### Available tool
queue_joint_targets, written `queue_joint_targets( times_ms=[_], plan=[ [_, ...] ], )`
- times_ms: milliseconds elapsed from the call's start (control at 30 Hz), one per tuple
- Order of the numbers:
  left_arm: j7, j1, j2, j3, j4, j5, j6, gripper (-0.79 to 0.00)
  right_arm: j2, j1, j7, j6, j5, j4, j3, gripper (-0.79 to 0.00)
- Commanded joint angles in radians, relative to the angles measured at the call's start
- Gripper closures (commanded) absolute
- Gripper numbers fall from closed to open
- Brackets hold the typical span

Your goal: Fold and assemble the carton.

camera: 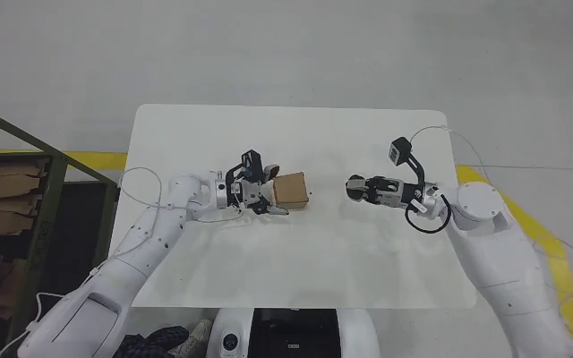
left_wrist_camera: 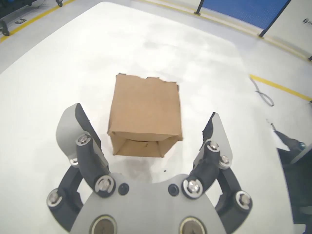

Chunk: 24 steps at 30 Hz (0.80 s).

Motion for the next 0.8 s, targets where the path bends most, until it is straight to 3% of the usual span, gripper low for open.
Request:
queue_joint_targets(
  times_ms=[0,367,767],
  plan=[
    [0.011,0.007,0.006,-0.006,-0.006,-0.052,0.000,-0.785,0.000,0.008,-0.018,-0.019,0.000,0.015,0.010,0.000],
    [0.007,0.012,0.051,-0.160,-0.012,-0.177,0.031,-0.785,0.010,0.024,-0.150,-0.169,0.008,0.109,0.132,0.000],
    [-0.078,0.031,0.093,-0.357,-0.054,-0.237,0.111,-0.785,0.022,0.059,-0.235,-0.247,-0.008,0.197,0.234,0.000]
  ],
)
